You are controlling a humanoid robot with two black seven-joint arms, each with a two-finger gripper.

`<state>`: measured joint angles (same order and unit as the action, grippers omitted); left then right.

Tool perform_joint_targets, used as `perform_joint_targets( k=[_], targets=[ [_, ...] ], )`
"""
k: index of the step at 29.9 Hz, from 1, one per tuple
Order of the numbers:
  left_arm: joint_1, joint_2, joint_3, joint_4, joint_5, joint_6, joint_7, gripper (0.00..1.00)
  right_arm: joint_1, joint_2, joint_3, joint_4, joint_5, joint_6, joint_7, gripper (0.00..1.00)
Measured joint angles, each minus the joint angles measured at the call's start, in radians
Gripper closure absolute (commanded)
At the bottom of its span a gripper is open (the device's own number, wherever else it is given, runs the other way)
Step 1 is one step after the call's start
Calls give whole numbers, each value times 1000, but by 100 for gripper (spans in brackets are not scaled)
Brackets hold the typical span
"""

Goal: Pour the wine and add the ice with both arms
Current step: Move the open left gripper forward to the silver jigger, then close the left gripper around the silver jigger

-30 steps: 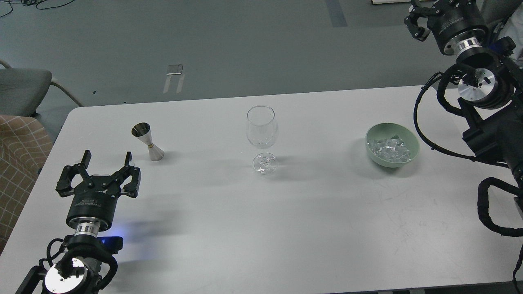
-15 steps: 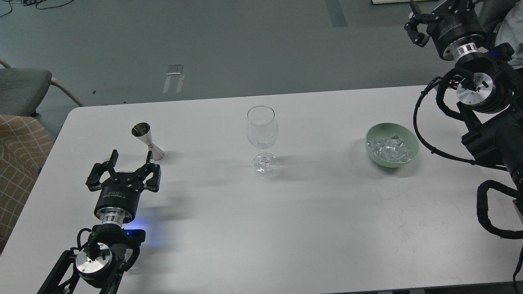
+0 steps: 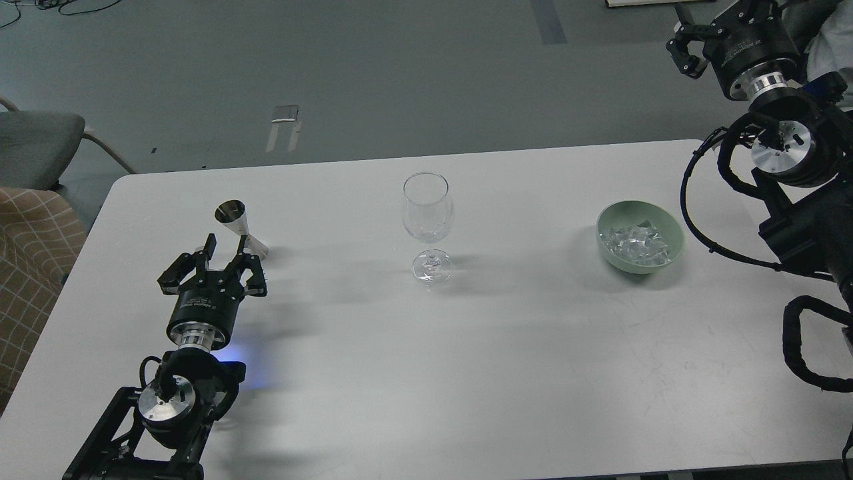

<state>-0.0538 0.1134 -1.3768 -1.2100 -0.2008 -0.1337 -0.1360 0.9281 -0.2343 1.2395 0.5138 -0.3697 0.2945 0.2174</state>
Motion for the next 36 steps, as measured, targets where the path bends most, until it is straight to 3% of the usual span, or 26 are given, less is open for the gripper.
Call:
perform_joint_targets(
  k=[4,13,24,36],
  targets=[
    [-15,-1,0,-10,5,110,-3,49,-5,0,0,0,0,0,0,0],
    [-62,12,6,-10,8,191,-1,49,-12,10,0,2,0,0,0,0],
    [-98,15,57,6,21,223,2,49,-14,2,0,2,0,0,0,0],
    [-210,19,59,146,23,228,30,49,-14,1,0,2,0,-6,0,0]
  ],
)
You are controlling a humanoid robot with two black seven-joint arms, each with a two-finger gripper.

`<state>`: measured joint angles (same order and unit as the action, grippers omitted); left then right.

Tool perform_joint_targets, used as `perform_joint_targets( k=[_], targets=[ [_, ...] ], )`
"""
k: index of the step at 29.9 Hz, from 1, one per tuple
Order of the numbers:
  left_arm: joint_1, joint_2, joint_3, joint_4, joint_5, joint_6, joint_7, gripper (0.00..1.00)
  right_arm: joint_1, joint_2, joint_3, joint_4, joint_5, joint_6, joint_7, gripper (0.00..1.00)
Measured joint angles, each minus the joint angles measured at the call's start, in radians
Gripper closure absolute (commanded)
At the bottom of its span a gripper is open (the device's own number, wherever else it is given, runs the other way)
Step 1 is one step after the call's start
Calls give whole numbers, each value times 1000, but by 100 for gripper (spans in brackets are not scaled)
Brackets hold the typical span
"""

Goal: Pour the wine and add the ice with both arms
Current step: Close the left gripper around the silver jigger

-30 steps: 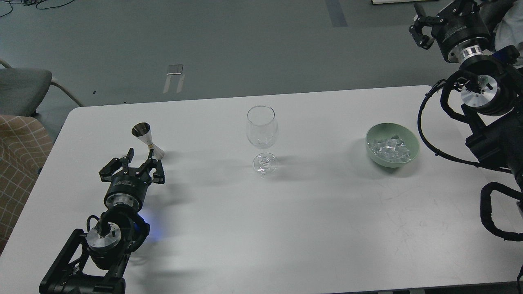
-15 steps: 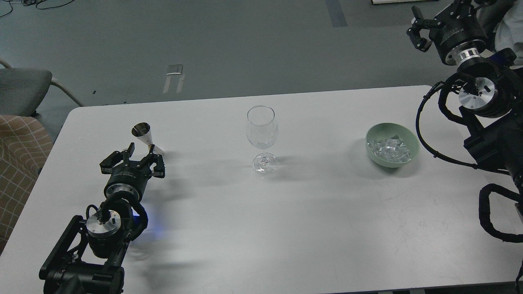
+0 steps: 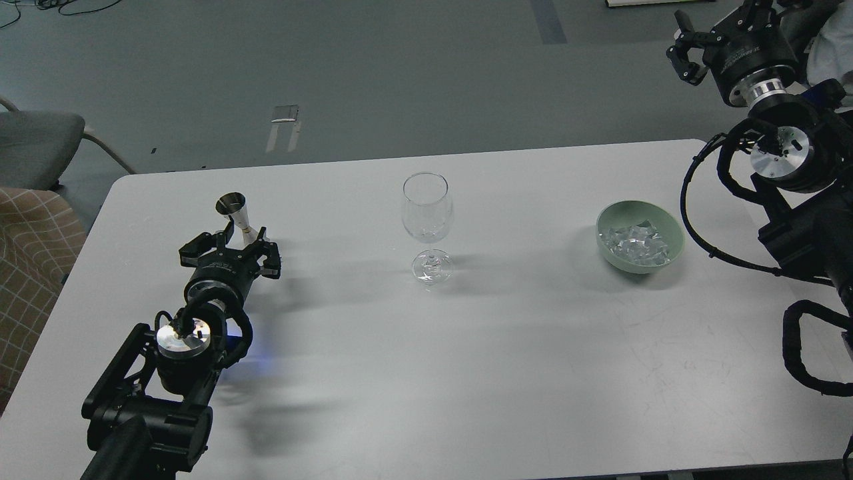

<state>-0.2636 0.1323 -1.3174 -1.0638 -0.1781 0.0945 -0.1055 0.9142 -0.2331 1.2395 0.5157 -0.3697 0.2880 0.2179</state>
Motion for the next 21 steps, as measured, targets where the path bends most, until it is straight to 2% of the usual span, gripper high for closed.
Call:
perform_joint_targets(
  k=[12,21],
  targets=[
    [-24,40,-11,78,-3,-25,3,49,4,2,0,0,0,-6,0,0],
    [-37,41,-3,88,-1,-39,4,49,8,2,0,0,0,-7,0,0]
  ],
)
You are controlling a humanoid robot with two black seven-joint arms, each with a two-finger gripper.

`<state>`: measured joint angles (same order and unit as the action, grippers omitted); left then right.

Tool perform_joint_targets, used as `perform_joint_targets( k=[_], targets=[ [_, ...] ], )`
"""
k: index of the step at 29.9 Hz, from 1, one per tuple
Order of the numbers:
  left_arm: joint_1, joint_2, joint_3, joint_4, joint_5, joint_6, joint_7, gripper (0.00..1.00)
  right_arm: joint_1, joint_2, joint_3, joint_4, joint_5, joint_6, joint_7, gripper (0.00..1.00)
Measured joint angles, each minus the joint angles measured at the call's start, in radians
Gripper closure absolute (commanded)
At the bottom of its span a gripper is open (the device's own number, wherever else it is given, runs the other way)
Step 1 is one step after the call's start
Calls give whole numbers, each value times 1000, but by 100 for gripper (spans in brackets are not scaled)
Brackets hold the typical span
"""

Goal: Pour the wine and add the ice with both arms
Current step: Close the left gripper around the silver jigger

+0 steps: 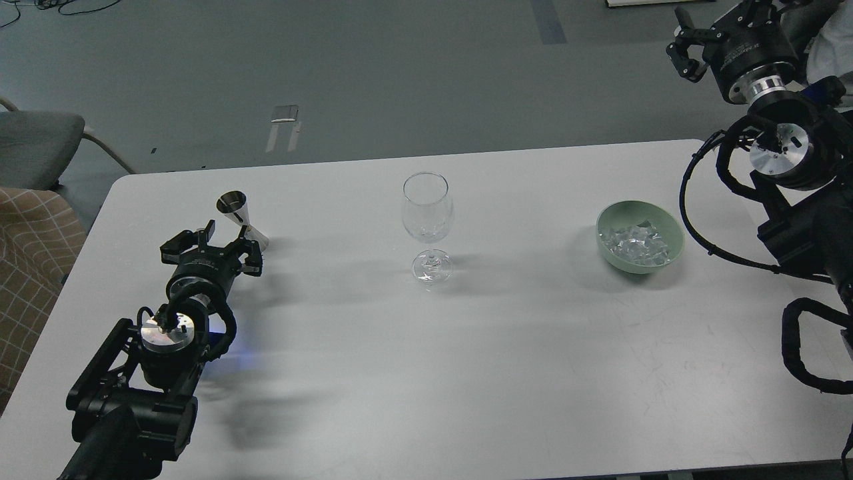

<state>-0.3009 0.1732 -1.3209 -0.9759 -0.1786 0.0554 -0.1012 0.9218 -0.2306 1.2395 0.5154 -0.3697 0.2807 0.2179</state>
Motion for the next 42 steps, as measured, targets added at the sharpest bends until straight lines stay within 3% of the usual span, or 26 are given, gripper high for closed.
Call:
perform_joint_targets(
  k=[16,21,42],
  targets=[
    [-8,-1,4,3,0,1,2,50,-2,0,0,-1,0,0,0,0],
    [-14,-1,3,16,0,-12,20,50,0,-1,0,-1,0,0,0,0],
    [-89,-17,3,141,0,-35,25,50,-7,-7,-1,-1,-1,0,0,0]
  ],
)
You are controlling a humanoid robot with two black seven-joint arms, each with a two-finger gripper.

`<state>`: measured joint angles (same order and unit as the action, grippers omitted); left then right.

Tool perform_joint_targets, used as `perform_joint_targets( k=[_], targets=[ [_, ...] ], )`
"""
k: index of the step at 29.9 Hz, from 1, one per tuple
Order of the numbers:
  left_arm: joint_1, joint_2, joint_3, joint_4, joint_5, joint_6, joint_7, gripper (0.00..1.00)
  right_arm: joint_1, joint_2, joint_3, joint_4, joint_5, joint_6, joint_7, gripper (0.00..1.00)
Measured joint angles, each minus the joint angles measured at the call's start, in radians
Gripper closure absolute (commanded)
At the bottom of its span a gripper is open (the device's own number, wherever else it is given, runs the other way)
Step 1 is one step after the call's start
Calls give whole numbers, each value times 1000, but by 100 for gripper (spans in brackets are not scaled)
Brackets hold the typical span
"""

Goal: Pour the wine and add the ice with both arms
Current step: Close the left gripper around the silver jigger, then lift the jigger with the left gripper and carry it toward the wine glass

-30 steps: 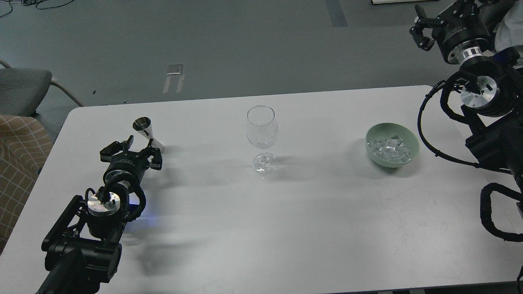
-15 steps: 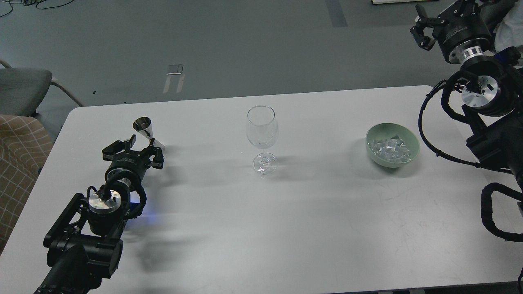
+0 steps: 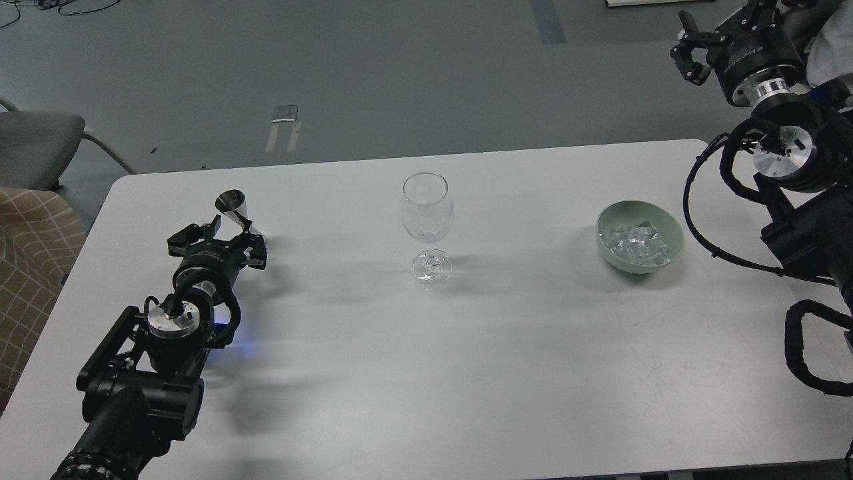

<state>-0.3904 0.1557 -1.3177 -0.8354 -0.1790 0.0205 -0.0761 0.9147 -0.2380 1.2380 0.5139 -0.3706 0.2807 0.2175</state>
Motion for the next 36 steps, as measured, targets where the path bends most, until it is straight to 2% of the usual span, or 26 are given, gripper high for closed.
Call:
perform_joint_targets(
  k=[14,22,27,32,34,36],
  targets=[
    [-18,-17,1,12,1,-1,-1,50,0,-3,0,0,-1,0,-1,0],
    [-66,-24,1,91,0,-18,-6,50,1,-3,0,0,-1,-7,-1,0],
    [-84,-27,16,112,0,-27,-12,55,0,-3,0,0,-1,-8,-1,0],
    [-98,-31,30,131,0,-33,-13,56,0,-3,0,-2,-1,-8,-1,0],
    [-100,-36,31,133,0,-38,-13,55,0,-3,0,-2,-1,-8,-1,0],
    [-104,-38,31,135,-1,-42,-13,48,0,-3,0,-2,-1,-8,-1,0]
  ],
)
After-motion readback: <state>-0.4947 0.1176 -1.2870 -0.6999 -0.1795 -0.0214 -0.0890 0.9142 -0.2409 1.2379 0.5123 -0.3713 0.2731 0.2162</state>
